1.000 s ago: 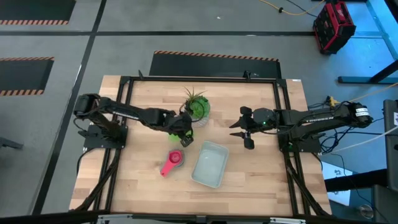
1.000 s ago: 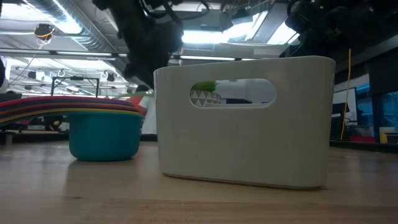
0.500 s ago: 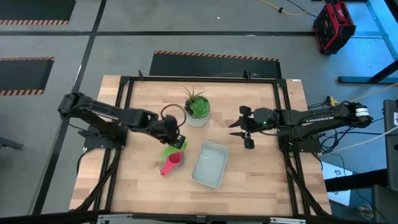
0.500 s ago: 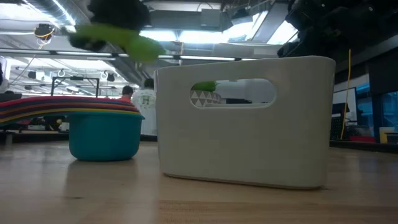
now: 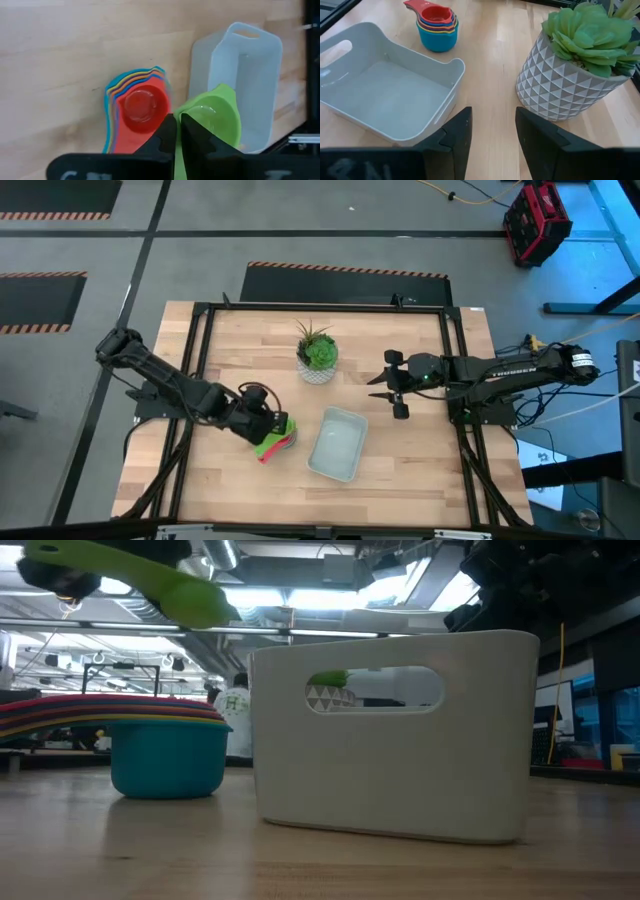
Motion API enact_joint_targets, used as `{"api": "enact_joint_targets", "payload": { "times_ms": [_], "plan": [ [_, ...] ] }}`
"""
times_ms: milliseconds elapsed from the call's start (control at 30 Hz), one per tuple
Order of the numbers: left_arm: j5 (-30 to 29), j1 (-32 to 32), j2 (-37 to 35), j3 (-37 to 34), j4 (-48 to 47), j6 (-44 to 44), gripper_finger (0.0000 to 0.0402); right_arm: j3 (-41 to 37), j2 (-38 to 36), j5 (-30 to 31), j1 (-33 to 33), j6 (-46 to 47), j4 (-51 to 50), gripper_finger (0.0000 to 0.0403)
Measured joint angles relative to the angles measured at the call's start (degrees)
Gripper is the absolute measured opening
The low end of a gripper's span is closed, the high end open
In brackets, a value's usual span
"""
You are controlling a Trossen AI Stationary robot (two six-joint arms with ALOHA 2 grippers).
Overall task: Nest measuring cups in basket
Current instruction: Stack the green measuring cup on top of the pink measuring cup
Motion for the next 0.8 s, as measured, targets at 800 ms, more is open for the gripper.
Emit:
{"api": "enact_joint_targets", "payload": {
  "times_ms": [800],
  "plan": [
    [-0.32, -1.64, 11.10, 0.00, -0.62, -3.12, 0.0004, -0.02, 0.02, -0.02, 0.00, -0.01, -0.13, 0.0156]
  ]
}}
